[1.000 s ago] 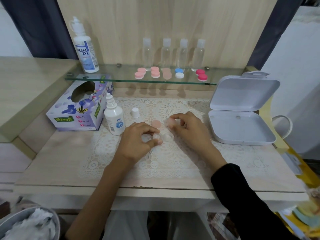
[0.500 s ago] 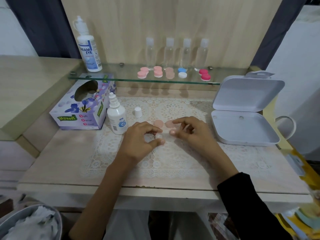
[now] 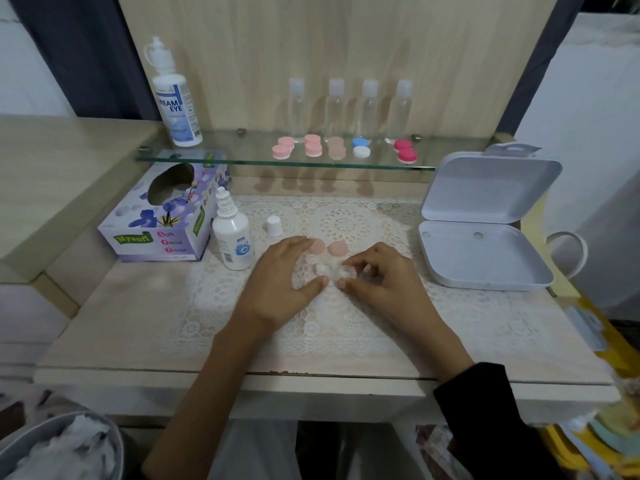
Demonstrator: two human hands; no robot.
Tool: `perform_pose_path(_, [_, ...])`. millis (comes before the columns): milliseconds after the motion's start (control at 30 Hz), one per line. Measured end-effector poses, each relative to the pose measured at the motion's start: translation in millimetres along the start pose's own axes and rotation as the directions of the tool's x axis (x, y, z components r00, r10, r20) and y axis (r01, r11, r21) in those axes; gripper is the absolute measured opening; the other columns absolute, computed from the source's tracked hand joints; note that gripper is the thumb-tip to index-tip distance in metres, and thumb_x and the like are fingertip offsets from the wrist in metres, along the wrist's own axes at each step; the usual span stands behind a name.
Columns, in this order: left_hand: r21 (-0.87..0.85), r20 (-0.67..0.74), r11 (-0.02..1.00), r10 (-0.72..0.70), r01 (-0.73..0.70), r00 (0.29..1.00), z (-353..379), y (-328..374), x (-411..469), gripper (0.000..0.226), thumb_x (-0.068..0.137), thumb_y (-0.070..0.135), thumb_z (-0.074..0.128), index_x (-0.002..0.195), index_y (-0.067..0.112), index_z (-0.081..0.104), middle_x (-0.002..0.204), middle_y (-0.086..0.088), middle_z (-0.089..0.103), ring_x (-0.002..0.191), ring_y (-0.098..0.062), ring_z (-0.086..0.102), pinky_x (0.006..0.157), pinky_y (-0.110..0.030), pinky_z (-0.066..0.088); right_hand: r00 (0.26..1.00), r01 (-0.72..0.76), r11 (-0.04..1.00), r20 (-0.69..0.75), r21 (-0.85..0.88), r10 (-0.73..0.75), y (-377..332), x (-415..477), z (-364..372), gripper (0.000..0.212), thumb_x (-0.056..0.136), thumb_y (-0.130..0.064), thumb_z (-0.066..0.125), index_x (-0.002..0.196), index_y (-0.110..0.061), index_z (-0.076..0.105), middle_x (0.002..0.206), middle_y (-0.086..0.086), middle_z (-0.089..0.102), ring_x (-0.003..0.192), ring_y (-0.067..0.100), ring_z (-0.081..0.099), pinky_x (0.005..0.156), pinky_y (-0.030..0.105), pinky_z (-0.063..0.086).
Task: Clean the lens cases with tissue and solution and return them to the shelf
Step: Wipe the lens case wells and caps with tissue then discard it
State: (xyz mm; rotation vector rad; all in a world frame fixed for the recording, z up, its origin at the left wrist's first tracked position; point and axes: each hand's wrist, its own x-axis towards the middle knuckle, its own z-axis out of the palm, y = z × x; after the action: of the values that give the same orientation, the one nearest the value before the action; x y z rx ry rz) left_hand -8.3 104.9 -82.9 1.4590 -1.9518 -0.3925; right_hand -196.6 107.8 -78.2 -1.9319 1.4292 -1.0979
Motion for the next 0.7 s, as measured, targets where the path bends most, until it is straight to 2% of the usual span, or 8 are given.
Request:
perform_pose_path(133, [0.110,0.067,0.993,-0.036,0.029,0.997,-0.2,3.4,-0.8,0.066,0.090,0.043,0.058,0.146,0.017,0.033,0.152,0.004,0.031,0.140,-0.010,0.023,0.116,-0.028,0.016,0.997,-0.044,0.994,-0.052,0.098,0.050,-1.6,-7.2,-1.5,0.018,0.074,-0.020,0.081,0.090,-0.018,0.074,0.087,-0.004,0.058,0.081,0.006,0.052,0.070,0.016,0.040])
perform_pose_path(267, [0.136,0.080,0.990,-0.035,0.024,0.996,-1.3,5.0,-1.4,0.065,0.092,0.046,0.052,0.147,0.018,0.031,0.155,0.006,0.026,0.141,-0.008,0.017,0.116,-0.025,0.010,0.996,-0.046,0.993,-0.078,0.106,0.054,-2.1,-12.3,-7.5,0.020,0.074,-0.023,0.081,0.091,-0.016,0.074,0.088,-0.003,0.059,0.081,0.004,0.052,0.069,0.011,0.039])
perform_pose_path(433, [0.133,0.078,0.991,-0.029,0.019,0.996,-1.0,4.5,-2.2,0.066,0.093,0.046,0.050,0.148,0.019,0.028,0.156,0.005,0.023,0.143,-0.007,0.014,0.113,-0.019,0.003,0.992,-0.014,0.999,-0.123,0.043,0.020,-1.8,-16.4,-19.8,0.020,0.074,-0.025,0.082,0.091,-0.018,0.074,0.088,-0.003,0.062,0.080,0.008,0.056,0.068,0.010,0.039])
perform_pose_path(567, [0.126,0.081,0.992,-0.029,0.018,0.996,-0.4,0.8,-1.3,0.066,0.093,0.048,0.049,0.148,0.019,0.028,0.156,0.006,0.022,0.143,-0.006,0.013,0.114,-0.021,0.003,0.978,0.033,0.999,-0.208,0.015,-0.029,-3.1,-16.4,-36.6,0.019,0.072,-0.026,0.082,0.087,-0.019,0.073,0.086,-0.006,0.064,0.075,0.007,0.057,0.065,0.013,0.043])
perform_pose_path(700, [0.129,0.089,0.992,-0.025,0.013,0.996,0.8,-0.6,-0.5,0.066,0.092,0.049,0.049,0.148,0.019,0.029,0.155,0.006,0.023,0.143,-0.006,0.014,0.116,-0.022,0.003,0.959,0.005,1.000,-0.285,-0.008,-0.007,2.0,-14.5,-55.9,0.018,0.073,-0.027,0.082,0.086,-0.021,0.071,0.087,-0.005,0.066,0.077,0.008,0.058,0.064,0.012,0.044])
